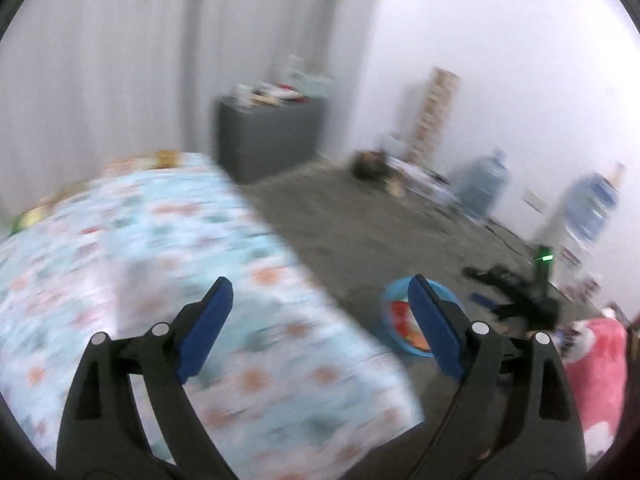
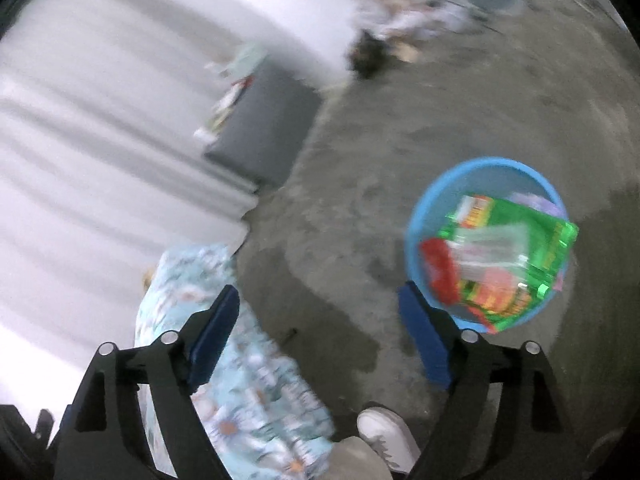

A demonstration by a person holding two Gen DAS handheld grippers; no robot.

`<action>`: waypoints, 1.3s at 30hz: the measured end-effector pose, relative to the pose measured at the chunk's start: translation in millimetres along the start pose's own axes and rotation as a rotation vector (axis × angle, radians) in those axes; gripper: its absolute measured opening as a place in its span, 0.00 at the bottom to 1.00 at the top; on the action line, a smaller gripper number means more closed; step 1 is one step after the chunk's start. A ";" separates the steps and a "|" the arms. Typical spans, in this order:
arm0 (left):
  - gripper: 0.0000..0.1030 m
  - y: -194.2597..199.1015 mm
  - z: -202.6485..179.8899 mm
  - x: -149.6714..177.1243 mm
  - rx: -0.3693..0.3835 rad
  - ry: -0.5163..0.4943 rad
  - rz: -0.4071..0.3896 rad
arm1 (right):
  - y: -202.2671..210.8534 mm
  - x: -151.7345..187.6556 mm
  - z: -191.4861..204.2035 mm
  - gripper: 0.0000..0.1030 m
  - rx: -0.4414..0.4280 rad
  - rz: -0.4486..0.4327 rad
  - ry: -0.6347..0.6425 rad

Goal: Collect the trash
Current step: 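Swing both open tools back toward the bed, then grasp the white drink bottle with the right tool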

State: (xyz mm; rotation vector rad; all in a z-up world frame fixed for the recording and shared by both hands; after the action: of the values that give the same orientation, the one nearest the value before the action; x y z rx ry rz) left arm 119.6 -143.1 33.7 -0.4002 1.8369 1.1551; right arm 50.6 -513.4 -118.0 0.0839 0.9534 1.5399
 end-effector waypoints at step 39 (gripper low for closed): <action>0.84 55.5 257.4 116.7 -0.291 0.447 0.019 | -164.3 298.6 425.5 0.69 0.091 0.606 1.157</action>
State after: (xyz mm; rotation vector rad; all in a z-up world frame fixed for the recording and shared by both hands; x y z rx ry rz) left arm 153.1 122.6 -72.0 -0.8668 2.0509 1.4377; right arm 348.2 -58.6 -75.7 -0.5636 2.0325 2.1176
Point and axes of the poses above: each gripper's, at about its wrist camera, not at the fingertips, and y roughly against the way its jaws point, z to its left, x to its underside, the point moved 3 cm from there along -y, roughly the way its jaws point, and after that the axes turned 3 degrees about -z, right-handed, at the moved point
